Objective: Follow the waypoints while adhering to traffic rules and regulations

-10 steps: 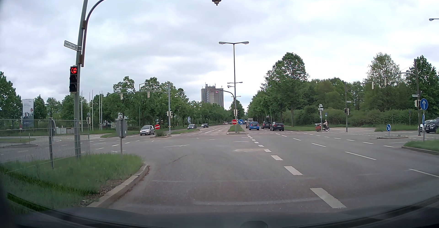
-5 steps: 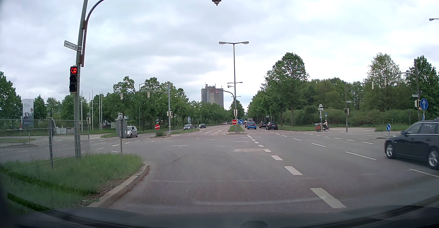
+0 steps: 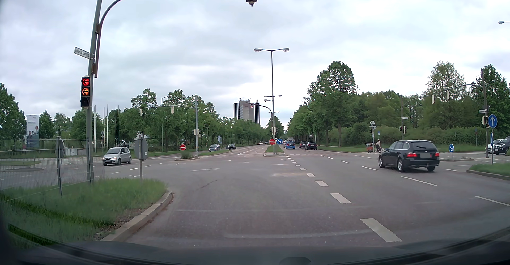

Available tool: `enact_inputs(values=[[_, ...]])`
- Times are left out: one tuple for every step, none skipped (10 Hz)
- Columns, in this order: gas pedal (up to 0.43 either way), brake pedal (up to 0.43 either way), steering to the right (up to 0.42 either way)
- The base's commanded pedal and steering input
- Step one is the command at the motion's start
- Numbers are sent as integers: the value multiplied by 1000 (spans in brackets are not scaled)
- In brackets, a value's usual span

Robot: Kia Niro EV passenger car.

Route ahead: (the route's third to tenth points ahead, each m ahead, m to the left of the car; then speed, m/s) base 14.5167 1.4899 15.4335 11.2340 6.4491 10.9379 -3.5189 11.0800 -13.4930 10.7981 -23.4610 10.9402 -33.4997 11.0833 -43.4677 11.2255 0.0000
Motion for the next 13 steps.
enact_inputs(values=[[0, 262, -3], [0, 262, -3], [0, 165, -3], [0, 0, -3], [0, 0, -3], [0, 0, -3], [0, 0, -3], [20, 0, -3], [110, 0, -3], [157, 0, -3], [189, 0, -3], [228, 0, -3], [240, 0, -3]])
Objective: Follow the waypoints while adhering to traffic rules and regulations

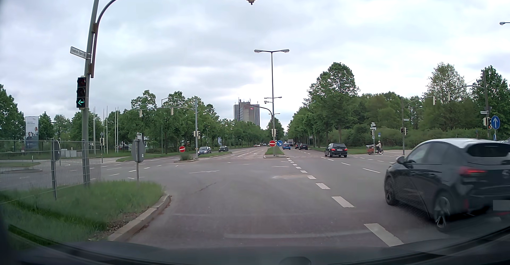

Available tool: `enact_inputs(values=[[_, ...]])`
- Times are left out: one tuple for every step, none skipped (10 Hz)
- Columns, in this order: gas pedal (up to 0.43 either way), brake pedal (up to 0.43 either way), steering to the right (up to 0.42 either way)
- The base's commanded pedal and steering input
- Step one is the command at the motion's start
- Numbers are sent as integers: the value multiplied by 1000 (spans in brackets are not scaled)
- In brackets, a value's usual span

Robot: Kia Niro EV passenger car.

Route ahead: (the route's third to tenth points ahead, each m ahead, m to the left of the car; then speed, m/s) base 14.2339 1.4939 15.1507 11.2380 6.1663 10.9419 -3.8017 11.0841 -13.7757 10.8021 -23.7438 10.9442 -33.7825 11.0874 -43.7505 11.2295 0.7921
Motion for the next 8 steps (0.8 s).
enact_inputs(values=[[240, 0, -3], [240, 0, -3], [240, 0, -3], [240, 0, -3], [248, 0, -3], [260, 0, -3], [260, 0, -3], [260, 0, -3]])
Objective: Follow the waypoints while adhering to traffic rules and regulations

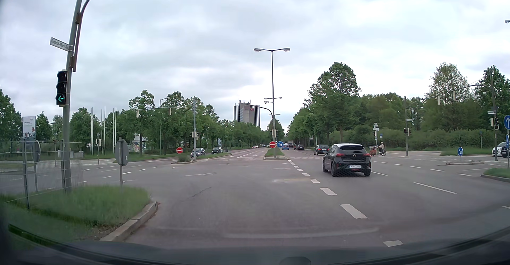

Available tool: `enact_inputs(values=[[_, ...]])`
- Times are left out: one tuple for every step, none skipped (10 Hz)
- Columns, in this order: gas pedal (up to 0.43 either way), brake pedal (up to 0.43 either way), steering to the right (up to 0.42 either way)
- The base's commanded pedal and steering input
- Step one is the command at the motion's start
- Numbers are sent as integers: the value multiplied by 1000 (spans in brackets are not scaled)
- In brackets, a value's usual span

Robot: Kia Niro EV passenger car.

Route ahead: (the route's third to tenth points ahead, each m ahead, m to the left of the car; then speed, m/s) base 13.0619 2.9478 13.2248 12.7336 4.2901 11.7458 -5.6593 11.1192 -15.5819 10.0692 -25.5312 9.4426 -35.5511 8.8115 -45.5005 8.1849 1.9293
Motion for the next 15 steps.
enact_inputs(values=[[260, 0, -3], [248, 0, -3], [240, 0, -3], [240, 0, -3], [220, 0, -5], [189, 0, -11], [169, 0, -16], [169, 0, -22], [169, 0, -28], [169, 0, -31], [169, 0, -36], [169, 0, -41], [169, 0, -49], [157, 0, -62], [138, 0, -75]])
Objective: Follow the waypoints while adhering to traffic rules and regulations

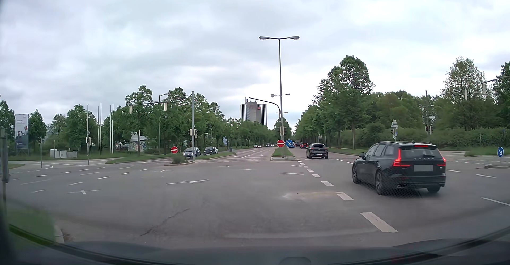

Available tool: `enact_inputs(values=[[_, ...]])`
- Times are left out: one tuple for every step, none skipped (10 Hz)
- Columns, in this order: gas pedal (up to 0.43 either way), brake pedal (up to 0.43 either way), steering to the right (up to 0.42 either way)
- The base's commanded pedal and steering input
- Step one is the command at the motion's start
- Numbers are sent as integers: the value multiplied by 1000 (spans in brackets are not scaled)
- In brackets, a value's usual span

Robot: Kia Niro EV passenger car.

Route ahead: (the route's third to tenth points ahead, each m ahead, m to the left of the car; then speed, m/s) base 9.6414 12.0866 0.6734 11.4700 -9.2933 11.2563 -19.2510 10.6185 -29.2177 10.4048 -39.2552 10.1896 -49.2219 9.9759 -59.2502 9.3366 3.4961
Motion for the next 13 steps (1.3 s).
enact_inputs(values=[[130, 0, -93], [110, 0, -105], [98, 0, -119], [98, 0, -131], [98, 0, -146], [87, 0, -170], [87, 0, -197], [79, 0, -245], [79, 0, -293], [67, 0, -334], [59, 0, -356], [39, 0, -387], [39, 0, -427]])
